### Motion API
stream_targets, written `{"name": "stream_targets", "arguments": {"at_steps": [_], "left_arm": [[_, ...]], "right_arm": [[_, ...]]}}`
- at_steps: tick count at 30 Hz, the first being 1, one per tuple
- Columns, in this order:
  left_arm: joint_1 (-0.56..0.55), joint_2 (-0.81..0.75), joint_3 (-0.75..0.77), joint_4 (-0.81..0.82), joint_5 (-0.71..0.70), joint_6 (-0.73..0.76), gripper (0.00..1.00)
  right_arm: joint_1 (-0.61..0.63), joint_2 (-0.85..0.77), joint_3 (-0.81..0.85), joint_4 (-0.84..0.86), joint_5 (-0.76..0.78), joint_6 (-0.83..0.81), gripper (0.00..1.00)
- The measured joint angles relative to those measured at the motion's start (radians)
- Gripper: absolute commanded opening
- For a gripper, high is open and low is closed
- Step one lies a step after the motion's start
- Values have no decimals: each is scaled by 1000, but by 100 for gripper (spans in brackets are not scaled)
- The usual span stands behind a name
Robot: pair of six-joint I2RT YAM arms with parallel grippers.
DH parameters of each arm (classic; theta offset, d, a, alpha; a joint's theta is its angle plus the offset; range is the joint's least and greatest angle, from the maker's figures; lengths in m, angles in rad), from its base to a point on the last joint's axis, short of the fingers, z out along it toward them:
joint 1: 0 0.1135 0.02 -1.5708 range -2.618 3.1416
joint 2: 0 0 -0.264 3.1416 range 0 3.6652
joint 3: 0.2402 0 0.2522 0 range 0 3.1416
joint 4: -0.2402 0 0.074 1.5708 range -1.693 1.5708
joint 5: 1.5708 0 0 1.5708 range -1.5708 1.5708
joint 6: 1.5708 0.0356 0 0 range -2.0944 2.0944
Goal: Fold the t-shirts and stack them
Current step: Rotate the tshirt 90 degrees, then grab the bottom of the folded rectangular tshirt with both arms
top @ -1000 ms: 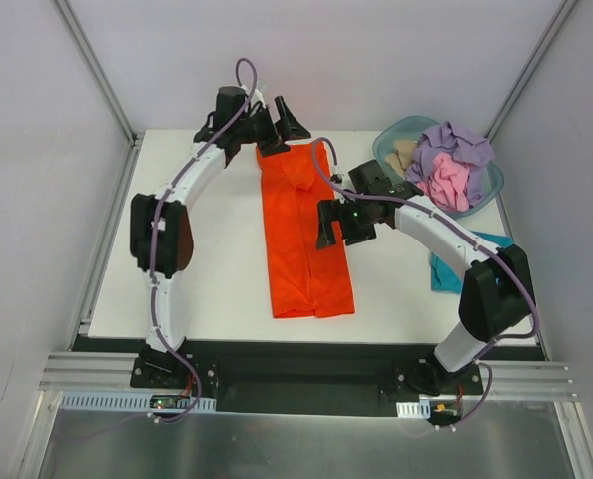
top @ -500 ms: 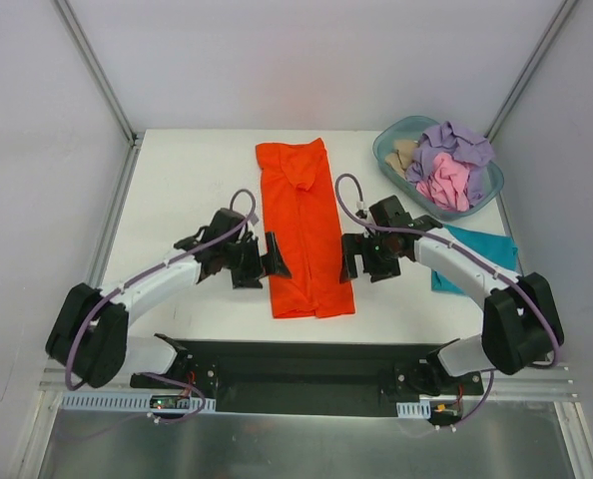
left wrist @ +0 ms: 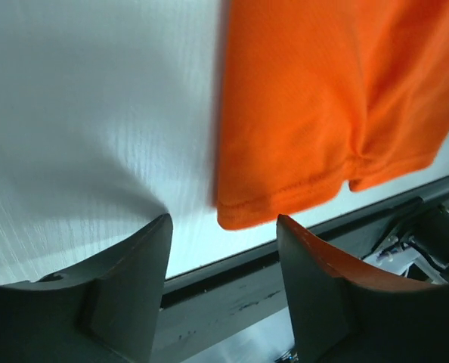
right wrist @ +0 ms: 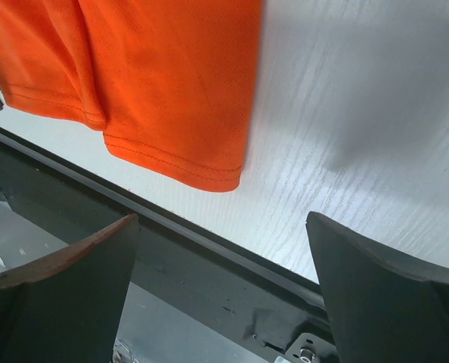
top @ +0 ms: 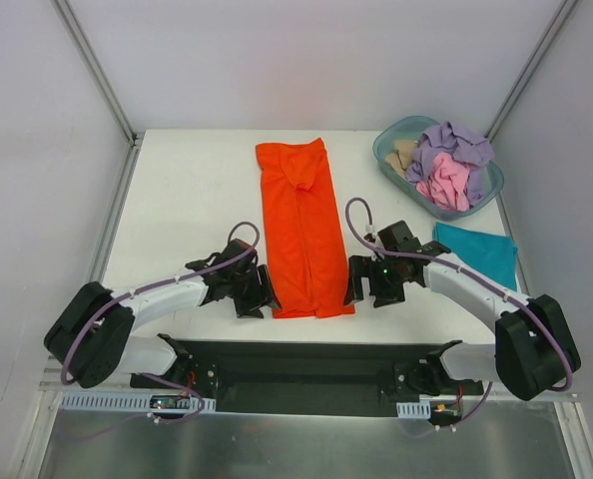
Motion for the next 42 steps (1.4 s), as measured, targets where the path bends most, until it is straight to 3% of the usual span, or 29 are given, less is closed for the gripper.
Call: {"name": "stream_targets", "arguments": {"at_steps": [3, 4, 5, 13, 21, 26, 27, 28, 30, 31, 36, 42], "left_arm": [[0, 63, 17, 23, -2, -19, 30], [-5, 84, 27, 33, -2, -23, 8], [-7, 107, 38, 45, -3, -24, 0], [-12, 154, 48, 76, 11, -21, 0], [-13, 113, 2, 95, 14, -28, 0], [-12, 113, 1, 97, 17, -28, 0], [-13, 113, 1, 97, 17, -28, 0], [-12, 113, 1, 97, 17, -29, 0], [-12, 111, 0, 97, 17, -29, 0], [-12, 109, -1, 97, 17, -28, 0], [-14, 46, -42, 94, 19, -30, 0], [-54, -155, -149, 64, 47, -69, 0]], "right_arm": [[0, 0, -4, 8, -2, 7, 95], [0, -1, -5, 13, -2, 9, 95], [0, -3, -6, 19, -2, 12, 95], [0, -7, -19, 42, -1, 35, 88], [9, 56, -19, 88, -40, 52, 75], [58, 129, -19, 119, -47, 68, 48], [69, 139, -19, 123, -48, 74, 41], [76, 145, -19, 126, -48, 75, 25], [89, 148, -19, 129, -45, 79, 8], [93, 148, -19, 130, -42, 83, 5], [116, 135, -37, 135, -43, 92, 1], [193, 21, -108, 112, -93, 122, 1]]}}
